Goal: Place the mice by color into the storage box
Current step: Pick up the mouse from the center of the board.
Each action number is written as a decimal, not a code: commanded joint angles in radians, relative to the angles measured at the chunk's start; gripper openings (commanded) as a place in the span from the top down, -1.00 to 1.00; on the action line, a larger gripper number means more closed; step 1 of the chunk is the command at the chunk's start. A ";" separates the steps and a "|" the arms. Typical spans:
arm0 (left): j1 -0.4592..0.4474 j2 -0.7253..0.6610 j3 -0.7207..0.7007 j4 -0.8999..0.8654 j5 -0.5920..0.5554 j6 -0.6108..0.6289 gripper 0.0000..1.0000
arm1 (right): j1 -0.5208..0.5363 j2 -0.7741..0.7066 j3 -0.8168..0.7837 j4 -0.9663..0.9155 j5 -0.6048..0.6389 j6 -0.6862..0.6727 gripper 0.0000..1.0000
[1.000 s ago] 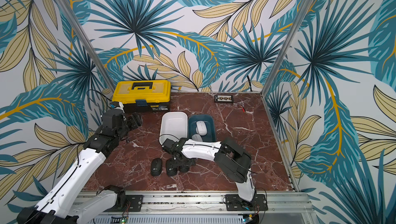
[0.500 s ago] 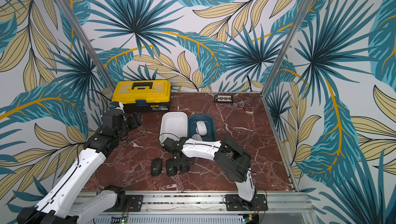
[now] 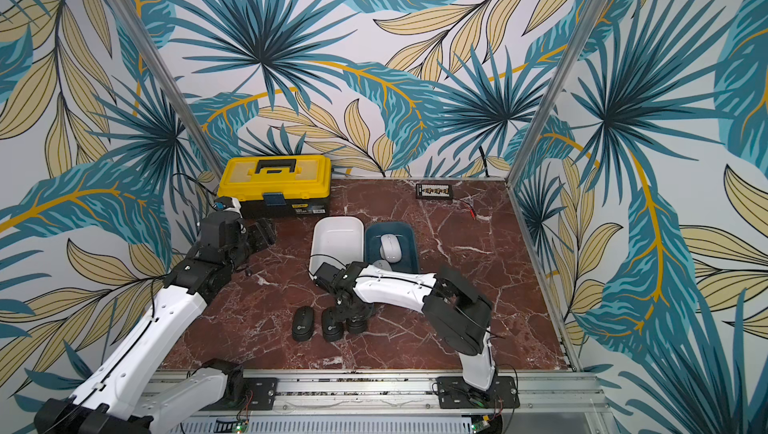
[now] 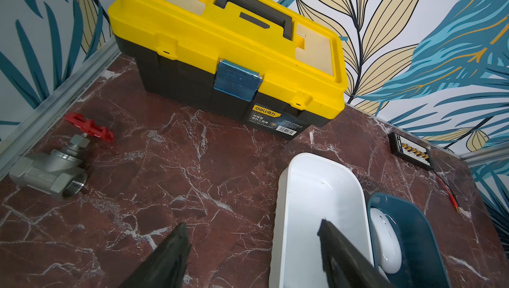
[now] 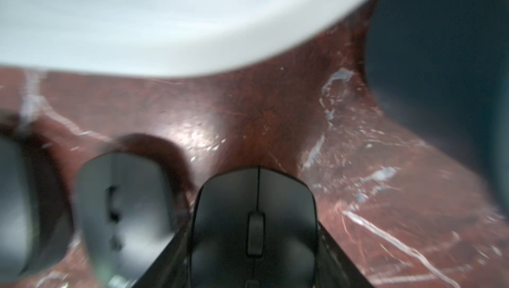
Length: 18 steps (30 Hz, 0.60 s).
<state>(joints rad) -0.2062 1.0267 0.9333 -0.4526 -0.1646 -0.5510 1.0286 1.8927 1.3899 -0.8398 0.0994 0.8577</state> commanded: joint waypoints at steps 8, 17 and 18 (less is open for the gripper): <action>-0.003 -0.005 -0.027 0.008 -0.004 -0.015 -0.53 | -0.023 -0.044 0.309 -0.183 0.061 -0.193 0.07; -0.002 -0.045 -0.019 -0.024 -0.041 0.000 -0.54 | -0.113 0.100 0.584 -0.202 0.088 -0.355 0.06; -0.002 -0.047 -0.018 -0.030 -0.043 0.002 -0.54 | -0.127 0.119 0.604 -0.194 0.080 -0.364 0.05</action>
<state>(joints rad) -0.2062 1.0039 0.9333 -0.4603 -0.1833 -0.5571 0.9226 1.9564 1.9572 -1.0088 0.1646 0.5648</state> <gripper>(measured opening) 0.768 0.616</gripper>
